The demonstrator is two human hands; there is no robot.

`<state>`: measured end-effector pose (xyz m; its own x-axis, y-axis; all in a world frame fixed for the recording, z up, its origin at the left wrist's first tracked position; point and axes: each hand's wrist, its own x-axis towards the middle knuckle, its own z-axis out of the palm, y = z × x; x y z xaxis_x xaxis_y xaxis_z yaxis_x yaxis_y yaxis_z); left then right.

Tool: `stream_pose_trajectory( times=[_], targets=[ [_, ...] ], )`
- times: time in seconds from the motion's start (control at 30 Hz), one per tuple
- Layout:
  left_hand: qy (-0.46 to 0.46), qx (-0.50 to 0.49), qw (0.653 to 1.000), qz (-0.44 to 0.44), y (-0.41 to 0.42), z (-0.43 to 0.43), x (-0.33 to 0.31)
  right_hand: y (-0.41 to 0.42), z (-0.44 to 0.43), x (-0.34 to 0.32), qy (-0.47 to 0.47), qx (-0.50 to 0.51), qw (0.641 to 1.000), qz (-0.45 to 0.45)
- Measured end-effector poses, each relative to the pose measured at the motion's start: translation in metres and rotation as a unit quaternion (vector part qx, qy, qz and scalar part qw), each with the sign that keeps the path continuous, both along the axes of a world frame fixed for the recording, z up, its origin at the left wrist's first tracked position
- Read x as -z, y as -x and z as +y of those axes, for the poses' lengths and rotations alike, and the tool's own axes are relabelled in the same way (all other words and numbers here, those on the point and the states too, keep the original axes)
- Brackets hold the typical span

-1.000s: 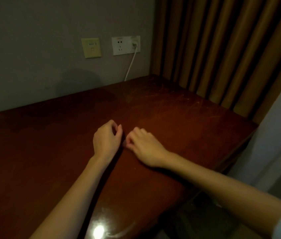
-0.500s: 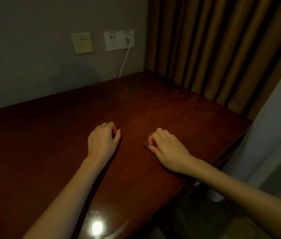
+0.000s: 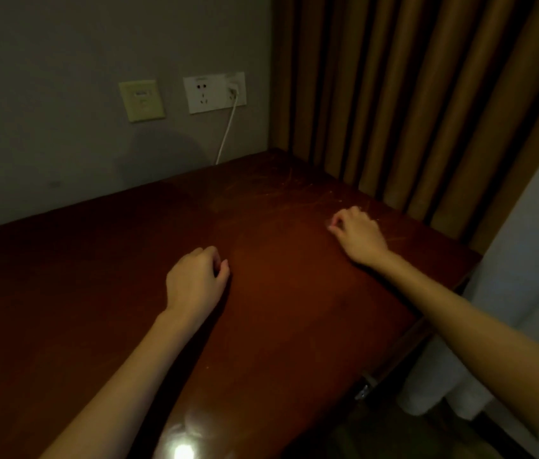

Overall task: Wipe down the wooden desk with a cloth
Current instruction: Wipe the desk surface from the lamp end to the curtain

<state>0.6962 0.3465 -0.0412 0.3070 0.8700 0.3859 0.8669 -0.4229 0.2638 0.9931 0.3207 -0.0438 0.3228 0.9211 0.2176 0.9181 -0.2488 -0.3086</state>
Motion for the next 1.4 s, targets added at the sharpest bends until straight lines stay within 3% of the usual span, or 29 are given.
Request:
stream_pose_trajectory(
  times=[0.1, 0.2, 0.3, 0.47, 0.53, 0.63, 0.73, 0.83, 0.93, 1.03, 1.23, 1.3, 1.4],
  targets=[
    [-0.007, 0.019, 1.000, -0.006, -0.029, 0.002, 0.001, -0.042, -0.042, 0.004, -0.007, 0.060, 0.998, -0.012],
    [-0.008, 0.020, 1.000, -0.018, -0.033, 0.007, 0.004, -0.036, -0.080, 0.006, -0.011, 0.059, 0.998, -0.034],
    [-0.015, 0.024, 0.999, -0.020, -0.033, 0.007, 0.005, 0.012, -0.093, 0.005, -0.021, -0.002, 0.999, -0.040],
    [-0.016, 0.018, 1.000, -0.016, -0.033, 0.007, 0.005, 0.102, -0.061, -0.001, -0.017, -0.197, 0.980, -0.028],
    [-0.018, 0.015, 1.000, -0.020, -0.033, 0.007, 0.005, 0.106, -0.034, -0.001, -0.013, -0.210, 0.977, -0.027],
    [-0.016, 0.018, 1.000, -0.019, -0.034, 0.007, 0.005, 0.072, 0.007, 0.000, 0.004, -0.158, 0.987, -0.019],
    [-0.012, 0.021, 1.000, -0.020, -0.034, 0.006, 0.004, -0.004, 0.027, 0.001, 0.010, -0.029, 0.999, -0.011],
    [-0.008, 0.023, 0.999, -0.022, -0.034, 0.006, 0.004, -0.081, 0.004, 0.002, 0.015, 0.084, 0.996, -0.007],
    [-0.007, 0.029, 0.999, -0.023, -0.033, 0.006, 0.003, -0.100, -0.034, 0.005, 0.012, 0.113, 0.993, -0.010],
    [-0.010, 0.028, 0.999, -0.028, -0.032, 0.005, 0.005, -0.062, -0.057, 0.006, 0.006, 0.067, 0.997, -0.033],
    [-0.009, 0.031, 0.999, -0.028, -0.034, 0.005, 0.004, 0.054, -0.049, 0.001, -0.007, -0.183, 0.983, -0.032],
    [-0.013, 0.027, 0.999, -0.025, -0.034, 0.006, 0.005, 0.061, -0.027, -0.003, 0.007, -0.209, 0.978, -0.029],
    [-0.015, 0.030, 0.999, -0.032, -0.034, 0.008, 0.005, 0.036, 0.016, -0.004, 0.024, -0.166, 0.986, -0.016]
  ],
)
